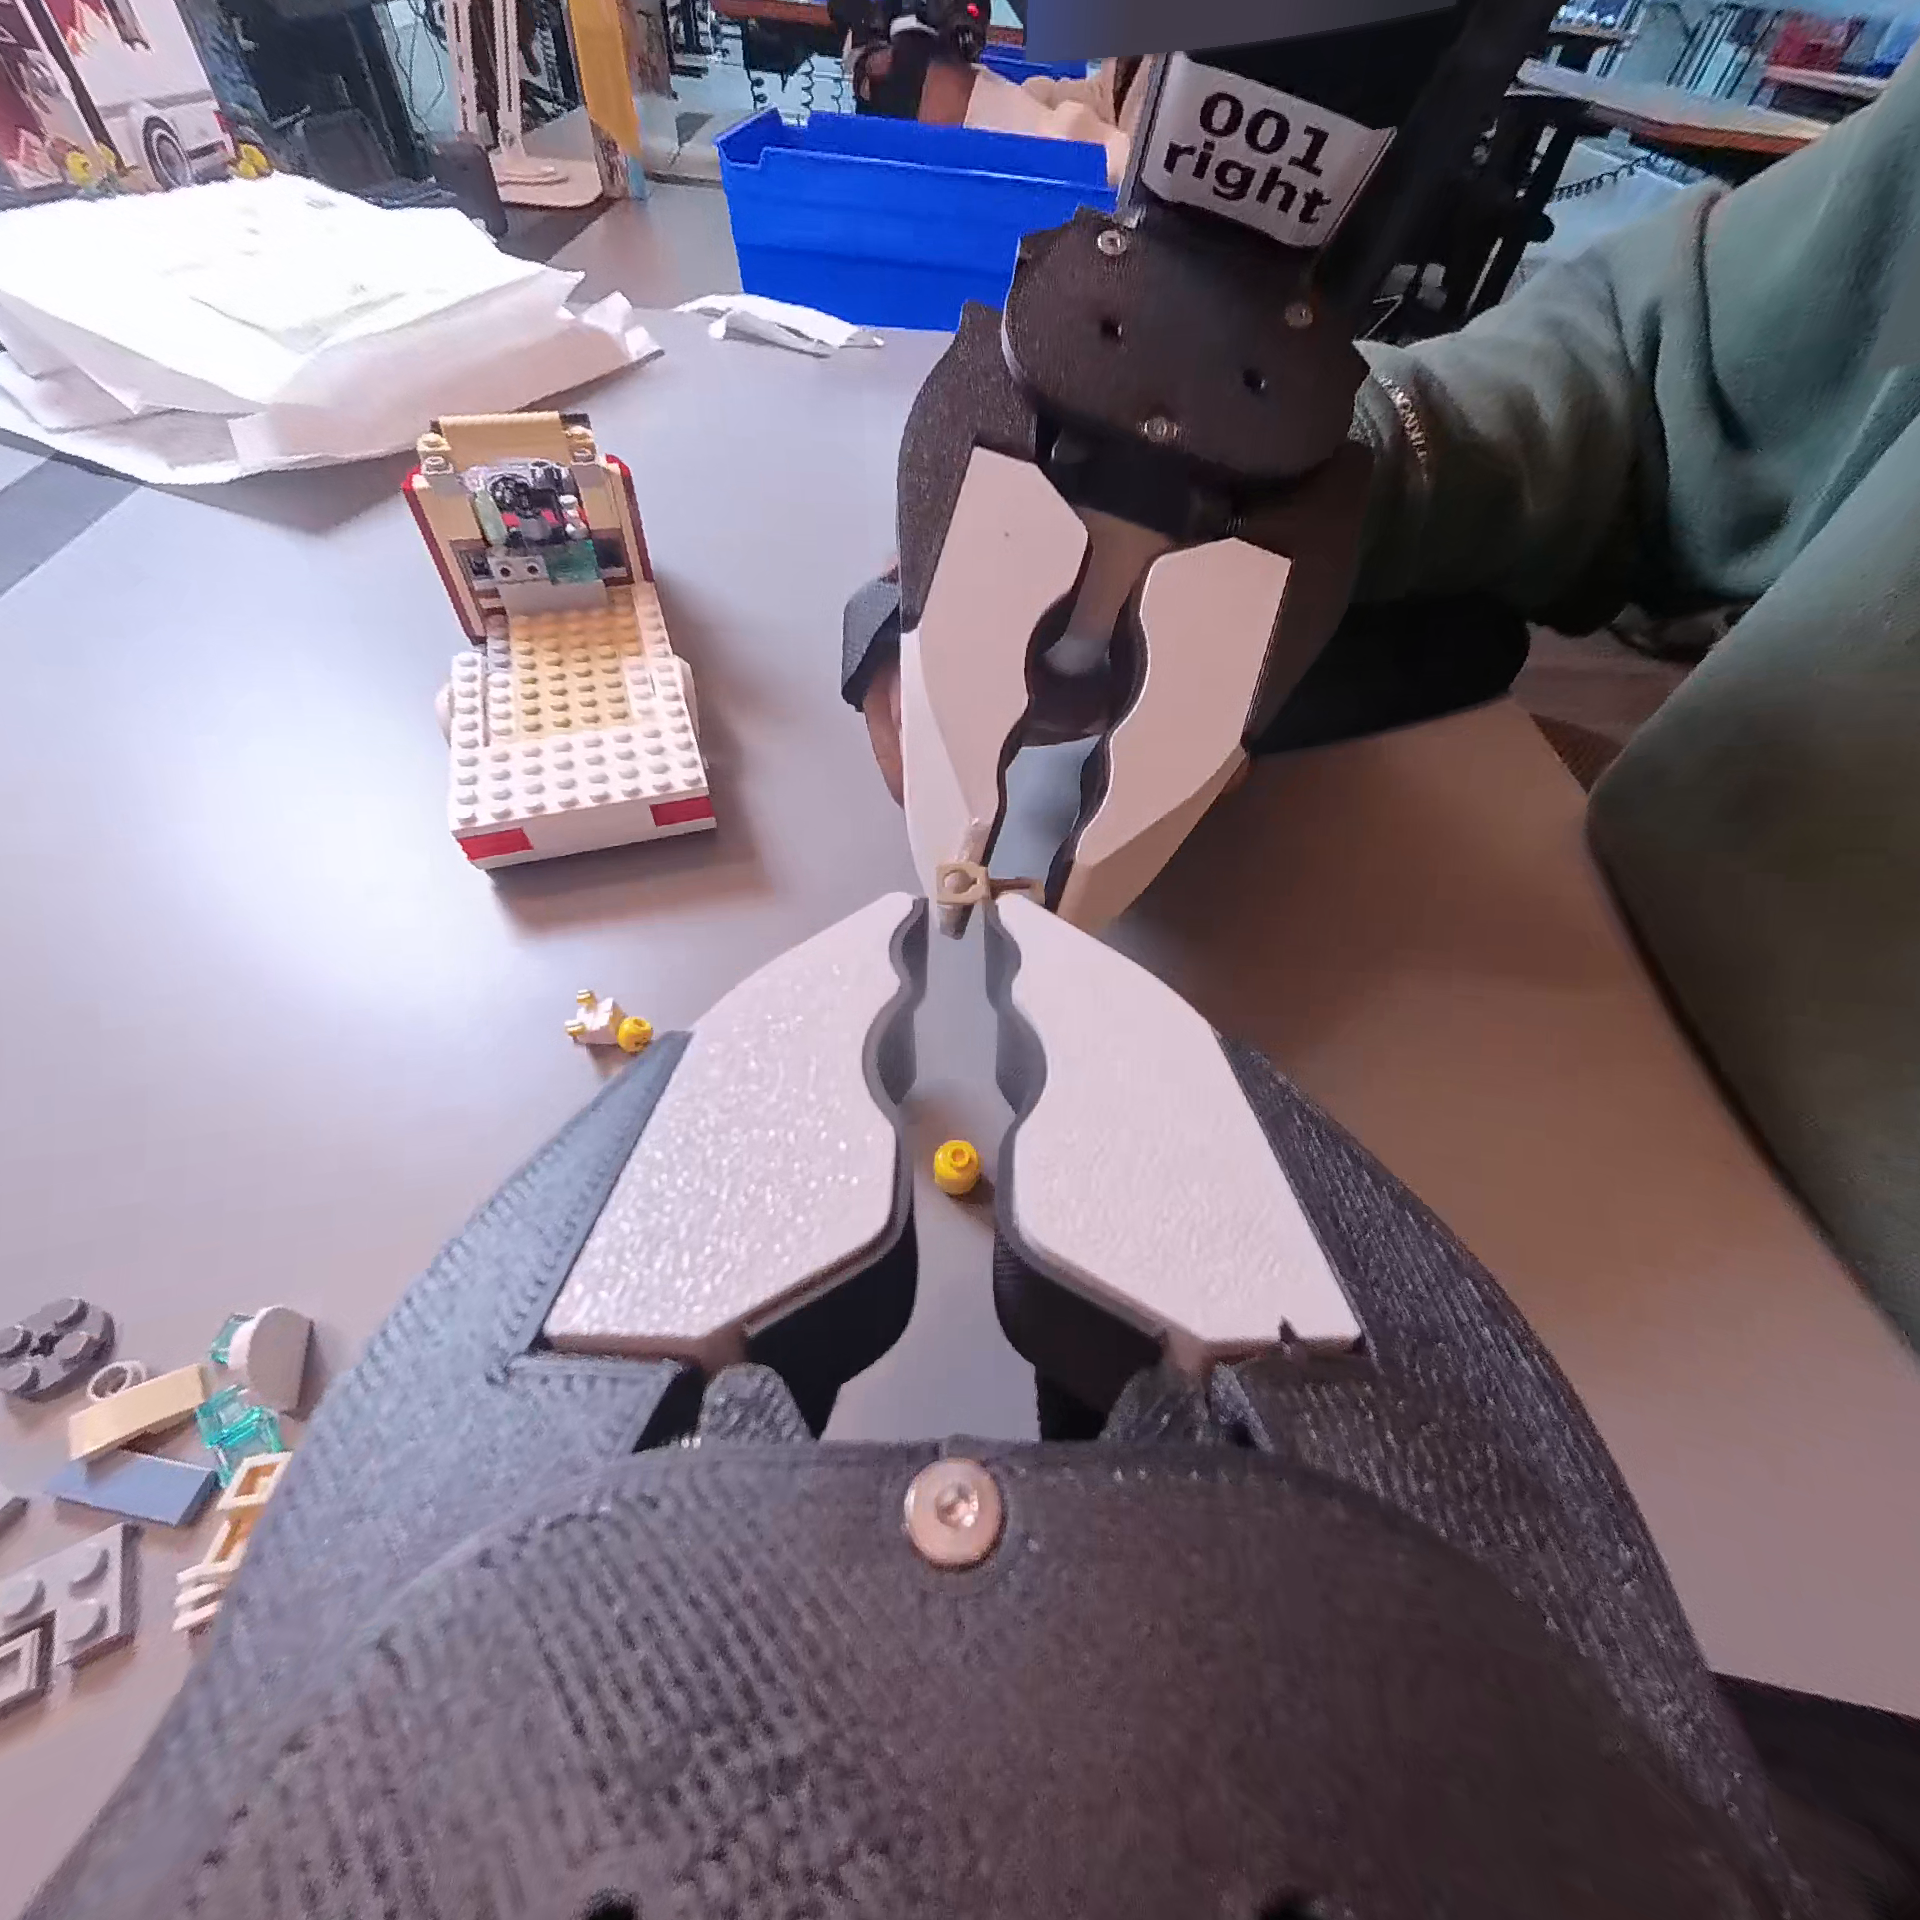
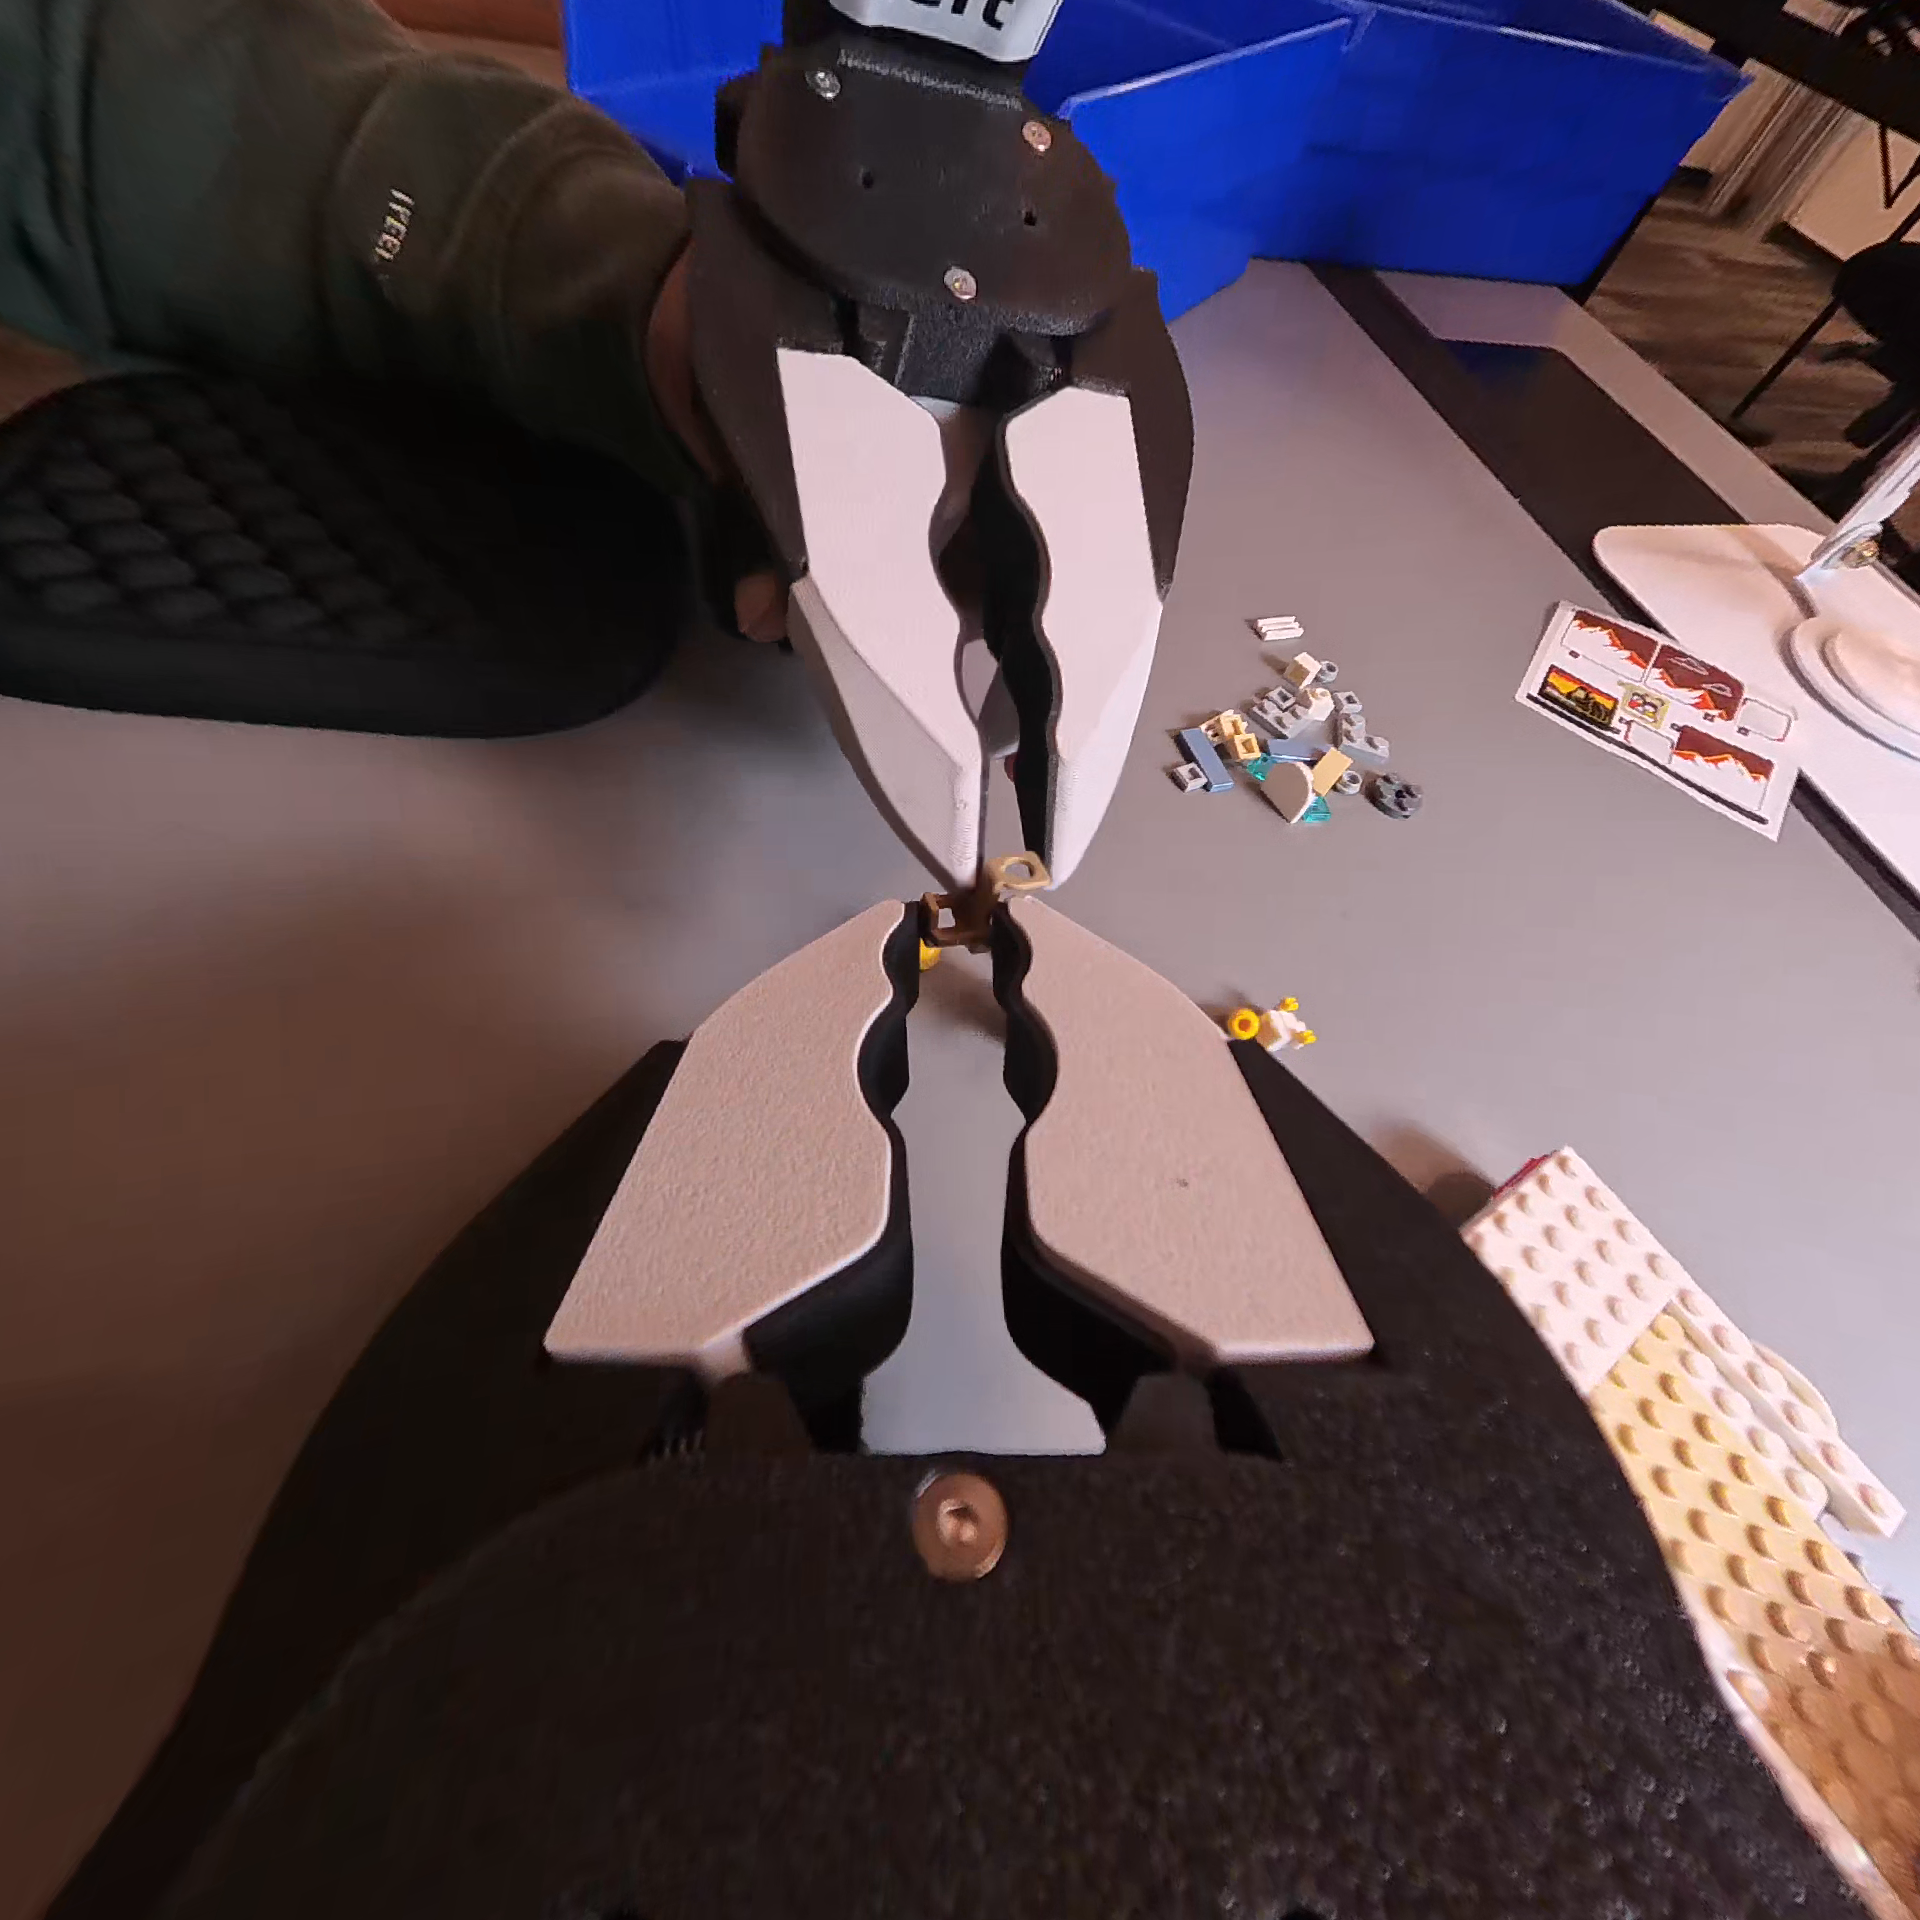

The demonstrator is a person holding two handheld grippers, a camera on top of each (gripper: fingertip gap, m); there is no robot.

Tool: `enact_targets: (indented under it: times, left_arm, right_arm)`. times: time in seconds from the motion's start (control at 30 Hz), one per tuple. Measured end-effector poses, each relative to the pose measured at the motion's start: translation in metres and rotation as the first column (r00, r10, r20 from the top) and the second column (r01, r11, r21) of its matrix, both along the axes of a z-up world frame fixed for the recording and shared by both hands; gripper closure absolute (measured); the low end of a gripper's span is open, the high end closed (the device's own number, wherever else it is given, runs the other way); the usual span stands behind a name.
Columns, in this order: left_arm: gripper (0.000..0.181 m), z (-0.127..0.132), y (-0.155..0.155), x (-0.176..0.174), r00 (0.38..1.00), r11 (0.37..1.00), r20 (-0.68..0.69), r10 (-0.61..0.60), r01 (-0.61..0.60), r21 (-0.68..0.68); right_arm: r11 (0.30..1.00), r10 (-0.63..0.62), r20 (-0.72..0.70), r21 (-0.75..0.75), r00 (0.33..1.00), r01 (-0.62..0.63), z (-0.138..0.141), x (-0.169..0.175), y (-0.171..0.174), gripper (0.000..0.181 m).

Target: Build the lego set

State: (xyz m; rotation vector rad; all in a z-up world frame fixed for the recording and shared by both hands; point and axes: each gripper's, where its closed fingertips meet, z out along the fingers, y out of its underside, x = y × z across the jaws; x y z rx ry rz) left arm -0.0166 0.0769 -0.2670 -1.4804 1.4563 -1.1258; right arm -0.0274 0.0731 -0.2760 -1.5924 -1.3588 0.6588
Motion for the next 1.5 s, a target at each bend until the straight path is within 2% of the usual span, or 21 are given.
enact_targets:
  times: [0.23, 0.4, 0.5, 0.63, 0.73, 0.97, 1.13, 1.27, 1.5]
  left_arm:
    - [0.181, -0.005, -0.005, 0.001, 1.000, 1.000, -0.015, -0.020, 0.020, 0.002]
    - [0.181, -0.008, -0.002, 0.001, 1.000, 1.000, -0.026, -0.008, 0.008, -0.007]
    - [0.172, -0.007, -0.002, 0.001, 1.000, 1.000, -0.015, -0.007, 0.006, -0.025]
    - [0.173, -0.008, 0.002, 0.003, 0.999, 0.999, -0.024, 0.026, -0.027, -0.022]
    - [0.166, -0.007, 0.008, 0.003, 0.998, 0.997, -0.018, 0.066, -0.067, -0.030]
    - [0.180, -0.011, 0.005, 0.002, 0.997, 0.998, -0.055, 0.046, -0.044, 0.046]
    - [0.167, -0.010, 0.006, 0.001, 0.998, 0.998, -0.049, 0.041, -0.039, 0.043]
    - [0.173, -0.011, 0.001, 0.001, 0.998, 0.999, -0.056, 0.010, -0.007, 0.050]
    - [0.169, -0.009, -0.003, 0.000, 0.998, 0.998, -0.056, -0.016, 0.019, 0.052]
  right_arm:
    - [1.000, -0.018, 0.028, 0.003, 0.999, 0.018, -0.007, 0.001, 0.001, 0.168]
    - [0.999, -0.038, 0.044, -0.010, 0.998, 0.038, -0.012, 0.002, 0.003, 0.168]
    - [0.998, -0.052, 0.041, -0.018, 0.998, 0.053, -0.012, 0.002, 0.006, 0.168]
    - [0.997, -0.070, 0.048, -0.029, 0.996, 0.072, -0.014, 0.004, 0.009, 0.168]
    - [0.997, -0.063, 0.058, -0.033, 0.996, 0.065, -0.015, 0.002, 0.007, 0.170]
    - [0.998, -0.045, 0.093, -0.031, 0.995, 0.049, -0.023, -0.002, 0.003, 0.170]
    - [0.998, -0.043, 0.082, -0.038, 0.996, 0.046, -0.022, -0.002, 0.003, 0.170]
    - [0.999, -0.031, 0.083, -0.041, 0.996, 0.035, -0.022, -0.003, 0.001, 0.170]
    - [0.998, -0.011, 0.059, -0.054, 0.998, 0.014, -0.020, -0.003, -0.002, 0.170]
